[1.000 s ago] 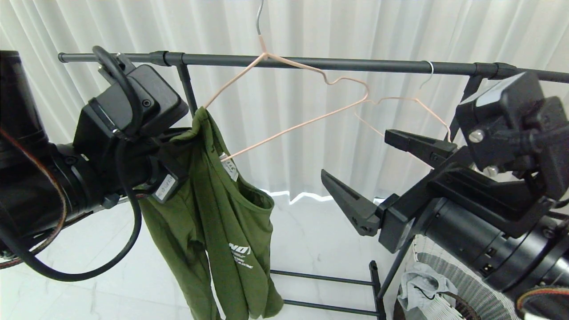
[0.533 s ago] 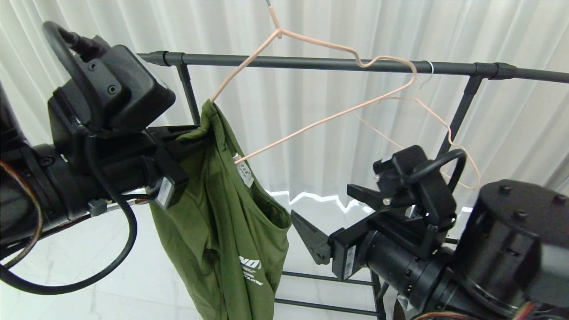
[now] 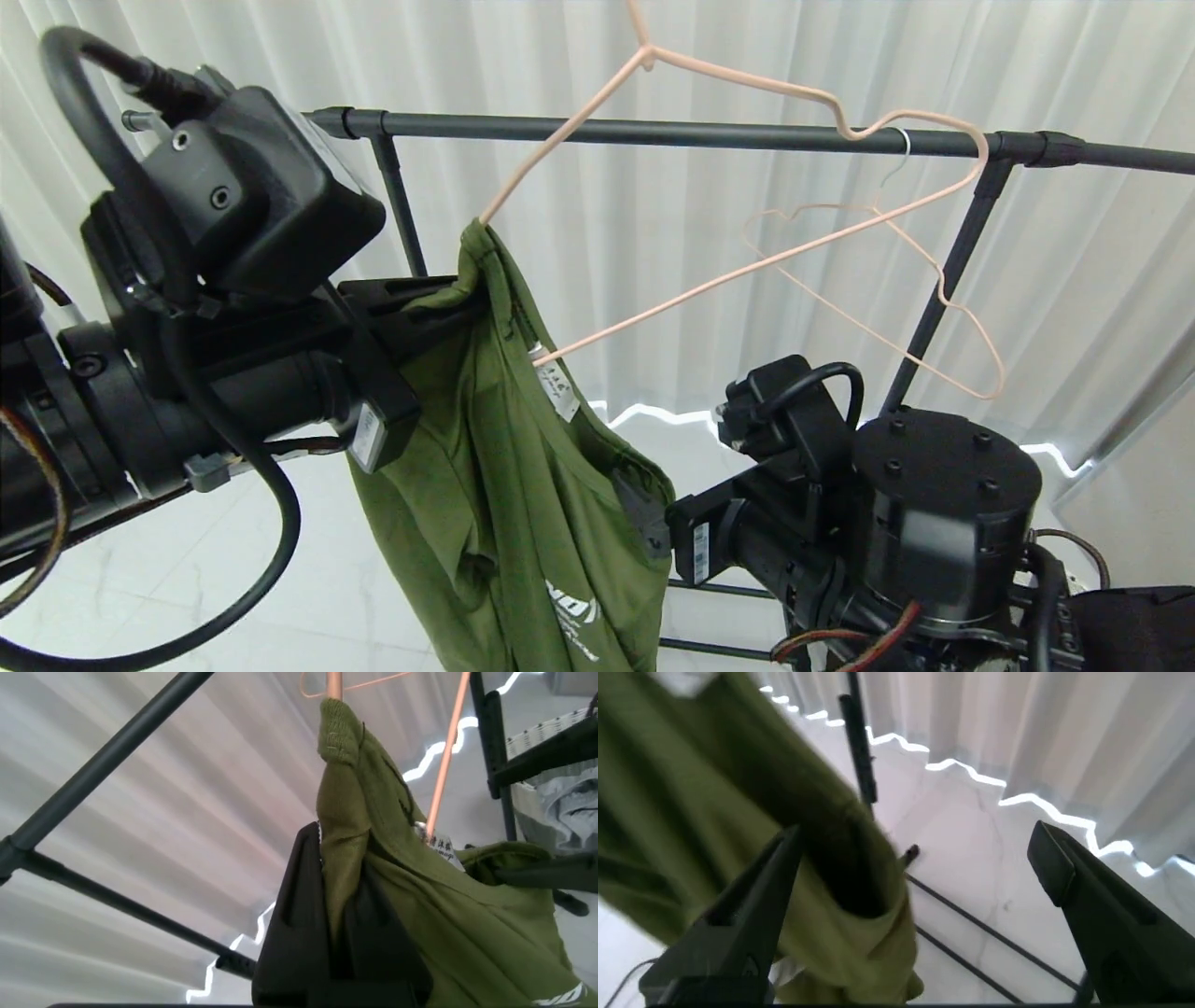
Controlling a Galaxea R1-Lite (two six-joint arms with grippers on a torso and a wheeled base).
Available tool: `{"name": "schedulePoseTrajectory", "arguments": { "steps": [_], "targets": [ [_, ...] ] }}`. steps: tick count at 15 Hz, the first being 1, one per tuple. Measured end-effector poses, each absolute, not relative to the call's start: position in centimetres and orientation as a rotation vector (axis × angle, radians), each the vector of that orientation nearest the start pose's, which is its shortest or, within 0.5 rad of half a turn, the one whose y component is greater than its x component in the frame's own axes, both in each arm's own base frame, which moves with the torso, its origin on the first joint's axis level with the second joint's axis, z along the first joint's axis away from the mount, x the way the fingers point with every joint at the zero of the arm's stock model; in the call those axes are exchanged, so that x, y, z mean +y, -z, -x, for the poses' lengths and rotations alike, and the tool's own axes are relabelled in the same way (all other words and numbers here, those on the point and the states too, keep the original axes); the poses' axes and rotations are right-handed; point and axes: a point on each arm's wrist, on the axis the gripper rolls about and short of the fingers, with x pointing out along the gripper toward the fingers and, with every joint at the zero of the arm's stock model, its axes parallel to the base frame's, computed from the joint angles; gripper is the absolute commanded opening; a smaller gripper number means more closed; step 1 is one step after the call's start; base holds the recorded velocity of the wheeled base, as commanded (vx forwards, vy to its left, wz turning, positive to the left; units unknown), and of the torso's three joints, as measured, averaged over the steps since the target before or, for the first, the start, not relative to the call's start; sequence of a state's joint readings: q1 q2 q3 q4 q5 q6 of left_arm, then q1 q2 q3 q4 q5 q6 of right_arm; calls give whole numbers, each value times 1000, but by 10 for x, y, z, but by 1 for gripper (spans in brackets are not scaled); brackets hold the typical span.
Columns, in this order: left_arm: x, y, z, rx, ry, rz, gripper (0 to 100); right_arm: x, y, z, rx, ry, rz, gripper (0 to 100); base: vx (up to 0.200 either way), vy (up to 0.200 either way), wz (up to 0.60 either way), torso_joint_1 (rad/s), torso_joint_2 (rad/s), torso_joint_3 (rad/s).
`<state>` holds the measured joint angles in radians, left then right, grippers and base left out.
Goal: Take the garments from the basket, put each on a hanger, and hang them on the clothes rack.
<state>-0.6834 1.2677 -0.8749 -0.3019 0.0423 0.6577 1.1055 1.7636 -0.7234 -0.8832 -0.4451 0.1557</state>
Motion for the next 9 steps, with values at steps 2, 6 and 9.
{"name": "schedulePoseTrajectory", "arguments": {
  "steps": [2, 6, 9],
  "targets": [
    [-128, -280, -157, -128, 651, -667, 0, 270, -161, -154, 178, -624, -26, 100, 0, 0, 0, 0, 0, 0],
    [-128, -277, -157, -122, 652, -674, 0, 260, -144, -153, 227, -602, 23, 100, 0, 0, 0, 0, 0, 0],
    [-123, -268, -154, -95, 645, -689, 0, 242, -135, -160, 246, -519, 68, 100, 0, 0, 0, 0, 0, 0]
  ]
}}
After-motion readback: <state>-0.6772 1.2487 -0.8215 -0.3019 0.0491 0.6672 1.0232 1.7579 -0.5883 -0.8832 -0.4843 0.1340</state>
